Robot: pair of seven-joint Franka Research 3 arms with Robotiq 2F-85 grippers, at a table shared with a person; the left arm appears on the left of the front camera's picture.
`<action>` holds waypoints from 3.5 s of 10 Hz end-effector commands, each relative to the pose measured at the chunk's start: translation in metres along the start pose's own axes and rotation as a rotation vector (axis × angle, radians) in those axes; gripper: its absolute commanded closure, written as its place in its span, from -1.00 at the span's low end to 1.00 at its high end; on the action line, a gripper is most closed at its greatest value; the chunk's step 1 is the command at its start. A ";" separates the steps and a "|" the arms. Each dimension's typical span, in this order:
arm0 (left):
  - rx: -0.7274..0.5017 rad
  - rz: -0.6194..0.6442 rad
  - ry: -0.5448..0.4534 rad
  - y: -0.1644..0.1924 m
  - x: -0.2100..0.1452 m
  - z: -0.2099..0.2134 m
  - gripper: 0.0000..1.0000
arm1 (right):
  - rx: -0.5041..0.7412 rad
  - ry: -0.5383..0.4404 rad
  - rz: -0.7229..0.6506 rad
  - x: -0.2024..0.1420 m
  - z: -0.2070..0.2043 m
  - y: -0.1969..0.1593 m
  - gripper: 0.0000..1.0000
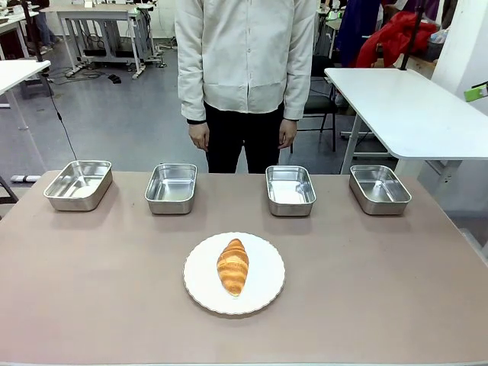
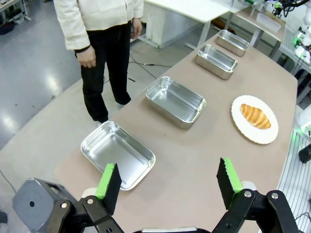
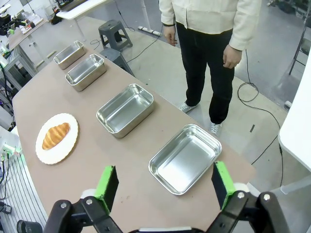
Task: Place the bread in the container.
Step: Place the Butter Roll into the Airtight Container indicated by the human.
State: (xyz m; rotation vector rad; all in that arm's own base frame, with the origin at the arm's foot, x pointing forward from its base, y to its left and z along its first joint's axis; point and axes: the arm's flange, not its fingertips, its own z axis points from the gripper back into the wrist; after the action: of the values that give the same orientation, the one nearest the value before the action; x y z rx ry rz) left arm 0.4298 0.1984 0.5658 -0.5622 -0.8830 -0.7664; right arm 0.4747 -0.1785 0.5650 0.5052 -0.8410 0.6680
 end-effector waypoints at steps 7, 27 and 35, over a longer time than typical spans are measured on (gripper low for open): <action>-0.006 -0.013 -0.016 -0.001 0.000 0.003 -1.00 | 0.005 -0.001 0.003 0.000 -0.001 0.000 -1.00; -0.006 -0.013 -0.016 -0.001 0.000 0.003 -1.00 | 0.005 -0.001 0.003 0.000 -0.001 0.000 -1.00; -0.006 -0.013 -0.016 -0.001 0.000 0.003 -1.00 | 0.005 -0.001 0.003 0.000 -0.001 0.000 -1.00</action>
State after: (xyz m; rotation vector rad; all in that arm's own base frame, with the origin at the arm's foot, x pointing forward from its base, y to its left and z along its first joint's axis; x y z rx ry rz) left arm 0.4298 0.1985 0.5658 -0.5621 -0.8831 -0.7663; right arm 0.4747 -0.1786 0.5649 0.5055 -0.8408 0.6679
